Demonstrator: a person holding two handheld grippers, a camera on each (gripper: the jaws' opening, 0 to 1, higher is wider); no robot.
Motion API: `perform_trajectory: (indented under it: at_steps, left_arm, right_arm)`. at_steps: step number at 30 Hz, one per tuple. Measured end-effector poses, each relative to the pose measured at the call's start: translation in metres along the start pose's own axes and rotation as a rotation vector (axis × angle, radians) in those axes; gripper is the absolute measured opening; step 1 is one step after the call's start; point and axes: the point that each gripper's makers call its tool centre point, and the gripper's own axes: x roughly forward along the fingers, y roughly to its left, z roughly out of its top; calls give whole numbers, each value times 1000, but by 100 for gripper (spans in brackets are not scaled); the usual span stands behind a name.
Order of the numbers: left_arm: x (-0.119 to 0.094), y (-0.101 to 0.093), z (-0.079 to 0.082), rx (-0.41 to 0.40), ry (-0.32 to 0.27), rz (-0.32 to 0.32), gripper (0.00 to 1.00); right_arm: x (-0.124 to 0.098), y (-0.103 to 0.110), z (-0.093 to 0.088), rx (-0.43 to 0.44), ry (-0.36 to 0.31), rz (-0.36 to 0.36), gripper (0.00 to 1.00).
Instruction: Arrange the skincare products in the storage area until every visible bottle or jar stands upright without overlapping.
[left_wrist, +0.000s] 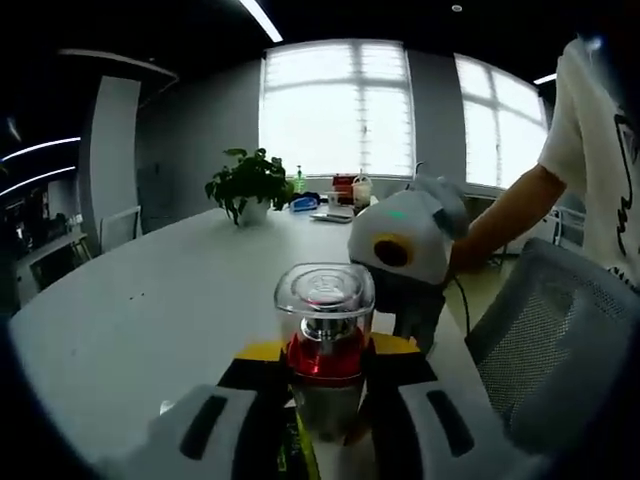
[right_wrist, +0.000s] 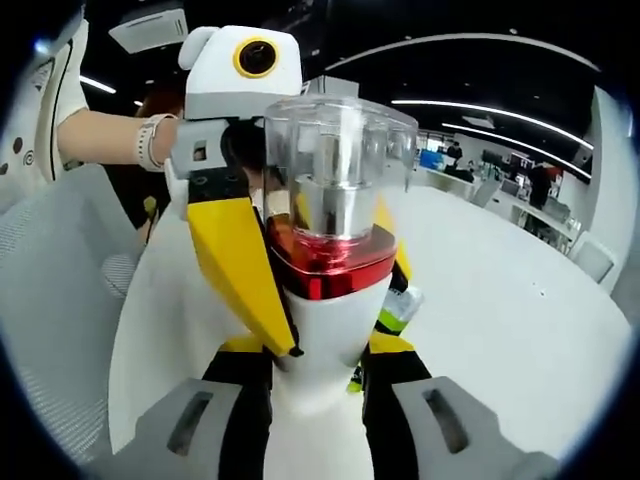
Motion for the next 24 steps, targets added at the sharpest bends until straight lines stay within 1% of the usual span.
perform_trajectory:
  at_steps: [3, 5, 7, 10, 13, 15, 16, 17, 21, 24]
  left_arm:
    - [-2, -2, 0, 4, 10, 4, 26]
    - [-5, 1, -1, 15, 19, 25, 30]
    - [-8, 5, -1, 6, 22, 39, 33]
    - [-13, 4, 1, -12, 21, 49, 33]
    - [-16, 4, 2, -5, 27, 64, 34]
    - [-17, 4, 2, -7, 29, 65, 33]
    - [-16, 3, 2, -8, 30, 64, 32]
    - [-16, 2, 3, -8, 30, 64, 31]
    - [-14, 1, 3, -11, 34, 68, 26]
    - [-14, -1, 3, -11, 39, 74, 26]
  right_arm:
    - [-2, 3, 0, 1, 7, -5, 34]
    - [-4, 3, -1, 3, 9, -8, 33]
    - [-7, 5, 2, 29, -5, -15, 34]
    - [-9, 2, -1, 34, 2, -35, 38]
    - [-13, 2, 1, 38, 2, -47, 38]
    - [-16, 3, 4, 26, -7, -40, 32]
    - [-15, 3, 5, 22, -5, -35, 31]
    - [-15, 1, 3, 7, 5, -37, 31]
    - [-14, 0, 4, 0, 8, -15, 31]
    - [-16, 0, 5, -6, 5, 12, 31]
